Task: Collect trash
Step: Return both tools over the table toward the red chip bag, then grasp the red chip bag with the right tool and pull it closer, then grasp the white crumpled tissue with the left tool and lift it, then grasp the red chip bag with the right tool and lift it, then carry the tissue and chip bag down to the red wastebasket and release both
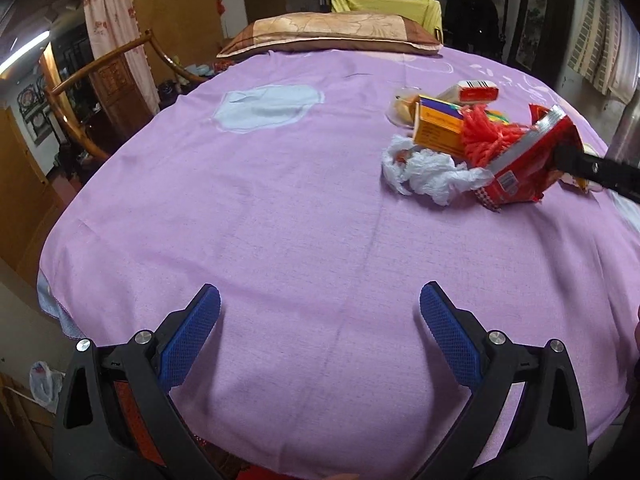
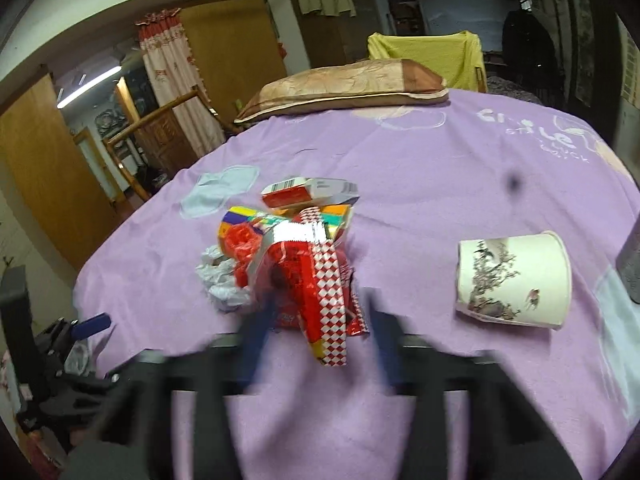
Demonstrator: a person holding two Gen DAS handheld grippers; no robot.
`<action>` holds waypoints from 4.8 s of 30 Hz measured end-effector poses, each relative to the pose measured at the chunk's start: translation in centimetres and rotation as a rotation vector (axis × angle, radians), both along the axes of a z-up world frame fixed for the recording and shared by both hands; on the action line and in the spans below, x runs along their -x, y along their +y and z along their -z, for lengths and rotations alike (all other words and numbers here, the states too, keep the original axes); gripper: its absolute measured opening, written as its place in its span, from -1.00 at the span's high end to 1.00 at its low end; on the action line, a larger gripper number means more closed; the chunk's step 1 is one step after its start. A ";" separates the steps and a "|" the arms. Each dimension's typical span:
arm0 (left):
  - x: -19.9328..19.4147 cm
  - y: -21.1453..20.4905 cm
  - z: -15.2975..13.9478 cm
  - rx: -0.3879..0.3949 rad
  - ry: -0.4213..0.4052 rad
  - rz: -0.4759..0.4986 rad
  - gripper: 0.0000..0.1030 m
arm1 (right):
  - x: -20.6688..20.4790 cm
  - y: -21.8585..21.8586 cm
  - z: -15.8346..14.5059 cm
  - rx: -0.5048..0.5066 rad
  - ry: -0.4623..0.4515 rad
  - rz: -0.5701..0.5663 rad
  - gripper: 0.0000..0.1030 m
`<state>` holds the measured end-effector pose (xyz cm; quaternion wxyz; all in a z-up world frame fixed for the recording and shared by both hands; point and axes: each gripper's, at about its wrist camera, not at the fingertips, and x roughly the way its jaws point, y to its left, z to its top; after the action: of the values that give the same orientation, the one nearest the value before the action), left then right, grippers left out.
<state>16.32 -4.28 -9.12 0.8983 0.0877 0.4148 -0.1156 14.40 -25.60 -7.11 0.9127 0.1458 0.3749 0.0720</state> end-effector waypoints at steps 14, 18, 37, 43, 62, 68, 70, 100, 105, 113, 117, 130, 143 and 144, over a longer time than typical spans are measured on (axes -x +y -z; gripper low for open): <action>-1.8 -4.0 -0.6 0.000 0.024 0.100 -0.87 | 7.5 -6.3 -1.1 -0.118 -0.133 0.137 0.45; -2.9 -5.7 -0.6 -0.011 0.039 0.126 -0.87 | 7.8 -6.8 -0.3 -0.136 -0.140 0.152 -0.21; -8.4 3.0 -2.2 -0.036 0.021 -0.128 -0.87 | 7.3 -7.7 0.9 -0.181 -0.094 0.153 -0.52; -7.1 1.4 -2.5 0.029 0.012 -0.017 -0.87 | 7.5 -6.9 0.5 -0.122 -0.108 0.156 -0.60; -7.8 -5.9 -0.7 0.027 0.045 0.198 0.41 | 7.5 -6.8 0.5 -0.129 -0.100 0.141 -0.62; -5.9 -1.0 -3.9 0.075 -0.033 0.118 0.45 | 7.4 -7.0 0.6 -0.138 -0.097 0.140 -0.62; -5.4 0.7 -4.7 0.081 -0.043 0.085 0.45 | 7.5 -7.0 0.6 -0.137 -0.098 0.139 -0.62; -2.1 3.2 -4.5 0.134 -0.067 0.052 0.44 | 7.6 -1.2 0.5 0.035 -0.021 -0.128 -0.89; -1.8 4.4 -4.6 0.158 -0.067 0.031 0.44 | 7.1 0.0 1.0 0.073 0.001 -0.155 0.26; -0.3 7.8 -5.8 0.164 -0.104 -0.021 0.44 | 8.0 0.0 -1.6 -0.016 -0.083 -0.105 0.33; 0.6 10.5 -6.2 0.178 -0.121 -0.067 0.44 | 7.9 1.0 -3.0 -0.029 -0.100 -0.126 0.32; 4.3 22.6 -4.3 0.197 -0.119 -0.285 0.43 | 6.8 7.9 -5.4 -0.024 -0.112 -0.254 0.32; 7.1 32.0 2.8 0.227 0.020 -0.441 -0.36 | 4.9 17.8 -5.9 0.005 -0.059 -0.417 0.31; 7.3 32.4 2.9 0.233 0.019 -0.446 -0.55 | 4.8 18.5 -6.0 0.009 -0.057 -0.430 0.31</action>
<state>9.05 28.09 -12.02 0.9018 -0.1112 0.4160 0.0378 9.57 -7.13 -1.15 0.8871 0.0563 0.3719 0.2674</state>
